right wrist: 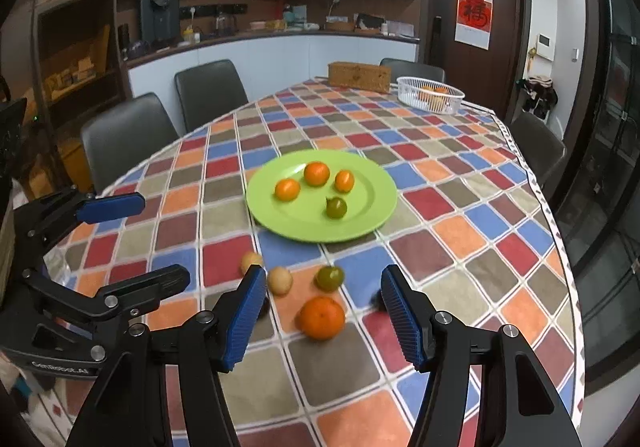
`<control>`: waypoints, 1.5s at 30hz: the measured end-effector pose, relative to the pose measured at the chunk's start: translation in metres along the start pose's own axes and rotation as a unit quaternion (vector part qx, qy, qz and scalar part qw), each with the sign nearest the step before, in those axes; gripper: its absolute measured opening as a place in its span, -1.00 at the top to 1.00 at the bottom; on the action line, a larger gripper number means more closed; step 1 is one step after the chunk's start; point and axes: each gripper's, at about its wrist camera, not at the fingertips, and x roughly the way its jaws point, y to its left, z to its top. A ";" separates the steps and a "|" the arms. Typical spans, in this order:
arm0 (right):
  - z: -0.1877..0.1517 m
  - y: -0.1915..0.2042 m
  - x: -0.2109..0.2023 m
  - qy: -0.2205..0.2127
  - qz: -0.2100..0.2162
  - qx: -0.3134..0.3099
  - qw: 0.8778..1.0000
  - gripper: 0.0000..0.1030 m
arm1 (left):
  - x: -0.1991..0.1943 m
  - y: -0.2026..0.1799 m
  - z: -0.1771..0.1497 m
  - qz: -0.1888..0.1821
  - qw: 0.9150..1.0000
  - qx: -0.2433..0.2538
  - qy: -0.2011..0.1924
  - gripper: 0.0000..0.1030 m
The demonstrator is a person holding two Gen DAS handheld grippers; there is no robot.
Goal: Organize fruits
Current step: 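Move both open tools back toward the remaining fruits, then grasp a dark purple plum with the left tool while the right tool grasps an orange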
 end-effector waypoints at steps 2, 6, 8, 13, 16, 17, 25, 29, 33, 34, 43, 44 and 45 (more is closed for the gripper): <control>-0.006 0.001 0.002 0.006 0.000 -0.004 1.000 -0.18 | 0.002 -0.002 -0.005 -0.004 1.000 0.003 0.002 -0.62; -0.017 0.003 0.007 0.018 0.002 -0.012 1.000 -0.18 | 0.010 -0.007 -0.014 -0.014 1.000 0.013 0.012 -0.61; -0.021 0.003 0.012 0.026 0.002 -0.015 1.000 -0.18 | 0.016 -0.008 -0.018 -0.019 1.000 0.013 0.019 -0.61; -0.031 0.002 0.026 0.051 0.007 -0.017 0.999 -0.18 | 0.030 -0.009 -0.022 -0.031 0.999 0.020 0.033 -0.56; -0.035 0.001 0.034 0.062 0.009 -0.017 0.998 -0.18 | 0.038 -0.010 -0.025 -0.039 0.998 0.028 0.041 -0.47; -0.036 0.000 0.037 0.066 0.011 -0.017 0.998 -0.18 | 0.042 -0.010 -0.025 -0.041 0.998 0.030 0.043 -0.46; -0.042 -0.002 0.059 0.088 0.019 -0.020 0.996 -0.17 | 0.068 -0.006 -0.029 -0.059 0.995 0.031 0.069 -0.23; -0.043 -0.003 0.069 0.095 0.024 -0.020 0.995 -0.17 | 0.081 -0.004 -0.029 -0.069 0.994 0.024 0.079 -0.16; -0.042 -0.003 0.076 0.099 0.026 -0.020 0.995 -0.14 | 0.091 -0.002 -0.030 -0.077 0.993 0.015 0.089 -0.09; -0.042 -0.003 0.078 0.100 0.027 -0.019 0.994 -0.13 | 0.093 -0.002 -0.030 -0.077 0.993 0.014 0.091 -0.06; -0.042 -0.007 0.091 0.111 0.035 -0.010 0.993 -0.04 | 0.105 -0.004 -0.029 -0.085 0.991 0.011 0.102 0.13; -0.041 -0.007 0.092 0.111 0.037 -0.008 0.993 -0.02 | 0.106 -0.004 -0.029 -0.085 0.991 0.010 0.103 0.14; -0.041 -0.008 0.093 0.112 0.037 -0.008 0.993 0.00 | 0.107 -0.004 -0.029 -0.085 0.991 0.009 0.105 0.18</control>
